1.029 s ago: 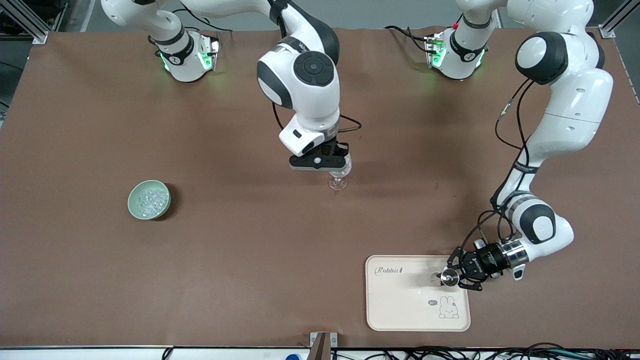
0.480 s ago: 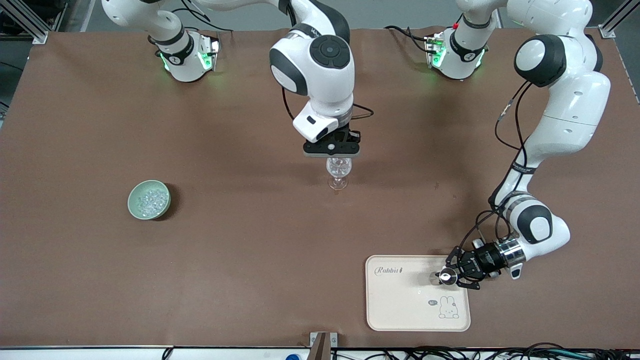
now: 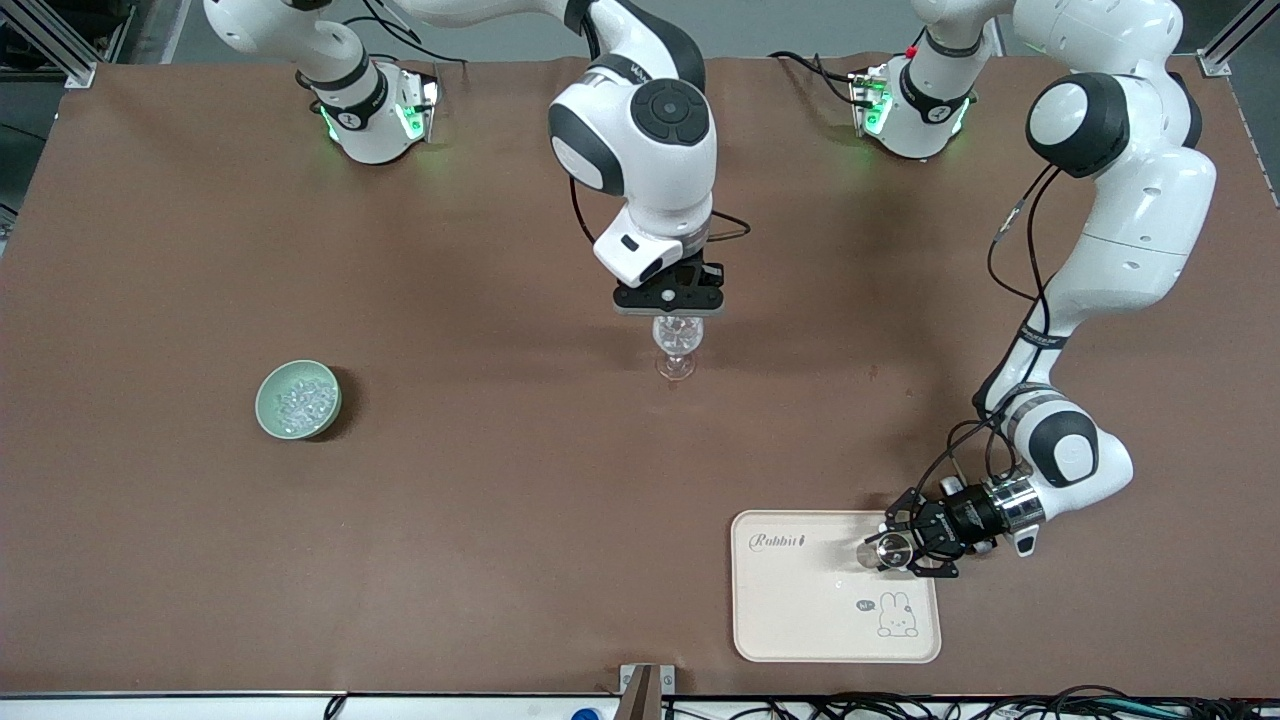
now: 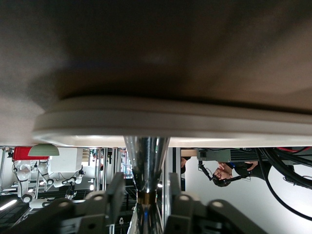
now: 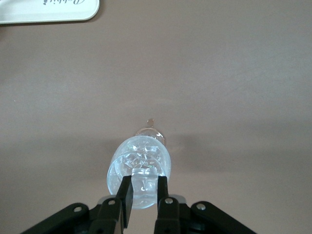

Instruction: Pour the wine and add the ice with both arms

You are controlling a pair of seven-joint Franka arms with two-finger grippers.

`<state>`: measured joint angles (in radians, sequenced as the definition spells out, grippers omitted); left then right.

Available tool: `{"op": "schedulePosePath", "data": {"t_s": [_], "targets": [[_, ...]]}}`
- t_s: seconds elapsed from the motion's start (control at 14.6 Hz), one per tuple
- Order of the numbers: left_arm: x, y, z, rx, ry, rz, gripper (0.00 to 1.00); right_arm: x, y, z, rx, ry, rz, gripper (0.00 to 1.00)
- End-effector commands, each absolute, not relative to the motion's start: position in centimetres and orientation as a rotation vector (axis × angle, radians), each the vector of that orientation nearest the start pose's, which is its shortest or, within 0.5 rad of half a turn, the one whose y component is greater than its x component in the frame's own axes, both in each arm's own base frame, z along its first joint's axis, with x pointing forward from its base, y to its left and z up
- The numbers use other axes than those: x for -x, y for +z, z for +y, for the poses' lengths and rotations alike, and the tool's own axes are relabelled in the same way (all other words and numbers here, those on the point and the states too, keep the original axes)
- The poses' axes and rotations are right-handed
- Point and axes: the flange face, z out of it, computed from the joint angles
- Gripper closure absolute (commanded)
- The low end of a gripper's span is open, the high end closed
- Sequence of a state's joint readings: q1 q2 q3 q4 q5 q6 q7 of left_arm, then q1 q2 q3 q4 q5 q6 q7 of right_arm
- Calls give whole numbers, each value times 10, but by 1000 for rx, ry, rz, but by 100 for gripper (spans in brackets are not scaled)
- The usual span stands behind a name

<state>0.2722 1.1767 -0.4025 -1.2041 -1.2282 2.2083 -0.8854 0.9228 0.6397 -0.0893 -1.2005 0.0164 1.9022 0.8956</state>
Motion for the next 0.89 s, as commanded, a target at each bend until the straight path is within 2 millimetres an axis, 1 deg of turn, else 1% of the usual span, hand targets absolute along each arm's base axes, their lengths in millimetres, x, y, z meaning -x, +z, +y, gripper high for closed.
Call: {"op": "schedulePosePath", "data": {"t_s": [0.0,0.07,0.14,0.21,0.34,0.48,0.55,0.62,0.69,0.82], "targets": [[-755,112,-43,-1116,-807,1580,0,-484,407,565,3118,-129,101,94],[-755,115,-39,-1124,-806,1578,0,-486,405,567,3103,-145,98,92],[-754,117,-36,-1148,-811,1569,0,-487,402,568,3097,-152,97,88],[-753,120,-26,-1188,-799,1566,0,-487,398,568,3102,-151,89,75],[-750,128,-15,-1280,-805,1539,0,-487,396,569,3105,-153,85,30],[-747,135,7,-1342,-816,1519,0,-487,398,568,3107,-158,80,7],[-745,140,12,-1387,-831,1501,0,-487,400,568,3106,-159,78,3],[-743,150,18,-1441,-837,1486,0,-488,400,567,3114,-153,76,1],[-742,159,25,-1490,-848,1488,0,-490,403,563,3116,-162,77,0],[-740,183,30,-1594,-856,1467,0,-497,415,550,3151,-202,84,0]]}}
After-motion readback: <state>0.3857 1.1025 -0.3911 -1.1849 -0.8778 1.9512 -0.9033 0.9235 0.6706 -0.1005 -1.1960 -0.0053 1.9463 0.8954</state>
